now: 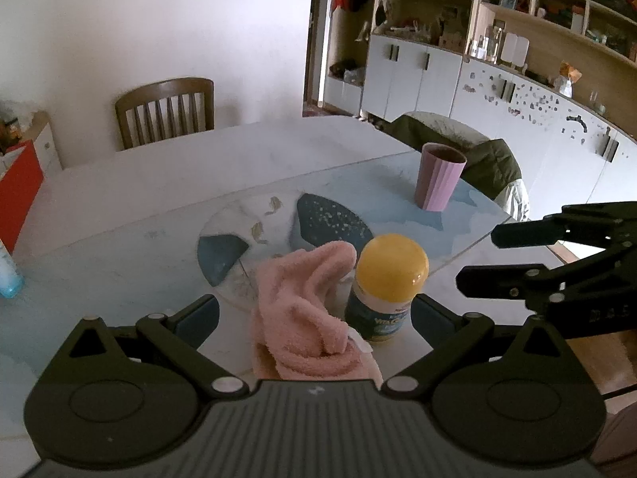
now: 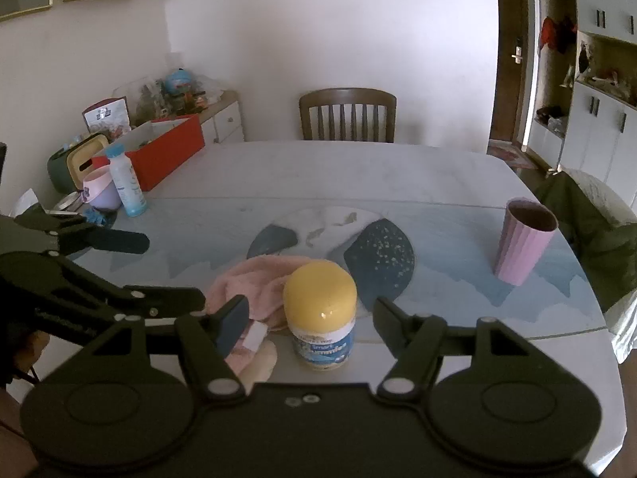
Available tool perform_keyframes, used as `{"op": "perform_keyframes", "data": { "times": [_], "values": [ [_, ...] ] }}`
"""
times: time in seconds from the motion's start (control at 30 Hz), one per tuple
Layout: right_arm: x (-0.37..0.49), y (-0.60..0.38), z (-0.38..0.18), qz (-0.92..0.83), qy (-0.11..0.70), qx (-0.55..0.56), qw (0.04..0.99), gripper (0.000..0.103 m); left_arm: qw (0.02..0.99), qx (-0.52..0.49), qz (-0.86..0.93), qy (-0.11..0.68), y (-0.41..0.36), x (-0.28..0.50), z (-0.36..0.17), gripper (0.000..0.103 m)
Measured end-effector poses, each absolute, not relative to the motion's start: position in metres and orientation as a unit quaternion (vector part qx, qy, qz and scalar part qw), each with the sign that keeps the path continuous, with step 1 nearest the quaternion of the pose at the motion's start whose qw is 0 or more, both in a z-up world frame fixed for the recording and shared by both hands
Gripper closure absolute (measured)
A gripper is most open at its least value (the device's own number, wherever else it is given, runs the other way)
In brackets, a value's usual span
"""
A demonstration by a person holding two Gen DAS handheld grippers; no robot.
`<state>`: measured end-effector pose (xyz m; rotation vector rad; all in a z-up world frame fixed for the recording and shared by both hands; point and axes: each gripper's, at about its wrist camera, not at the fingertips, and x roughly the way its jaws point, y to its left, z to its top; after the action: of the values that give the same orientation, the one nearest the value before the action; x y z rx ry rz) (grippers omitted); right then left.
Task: Clean container
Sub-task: 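Grasp the pink fuzzy towel with the left tool while the right tool grips the yellow-capped bottle, then rub the towel over the bottle's yellow cap with the left tool while the right tool holds the bottle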
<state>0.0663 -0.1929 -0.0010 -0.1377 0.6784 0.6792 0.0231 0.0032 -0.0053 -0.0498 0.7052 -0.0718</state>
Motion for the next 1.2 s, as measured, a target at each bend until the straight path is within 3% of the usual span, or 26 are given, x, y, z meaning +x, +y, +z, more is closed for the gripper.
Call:
{"op": "perform_keyframes", "data": {
  "times": [0.83,0.9,1.07,1.2],
  "values": [
    [0.121,-0.158,-0.026,0.341,0.370,-0.115,0.857,0.037,0.888,0.010,-0.093,0.450,0.011,0.094,-0.099,0.002],
    [0.124,-0.154,-0.029,0.343,0.374,-0.120,0.853,0.036,0.885,-0.010,-0.104,0.453,0.013,0.095,-0.099,0.024],
    [0.128,-0.147,-0.034,0.352,0.386,-0.123,0.843,0.037,0.879,-0.061,-0.129,0.455,0.019,0.095,-0.096,0.066],
    [0.130,-0.146,-0.037,0.352,0.391,-0.125,0.841,0.038,0.882,-0.075,-0.126,0.448,0.021,0.091,-0.089,0.083]
  ]
}}
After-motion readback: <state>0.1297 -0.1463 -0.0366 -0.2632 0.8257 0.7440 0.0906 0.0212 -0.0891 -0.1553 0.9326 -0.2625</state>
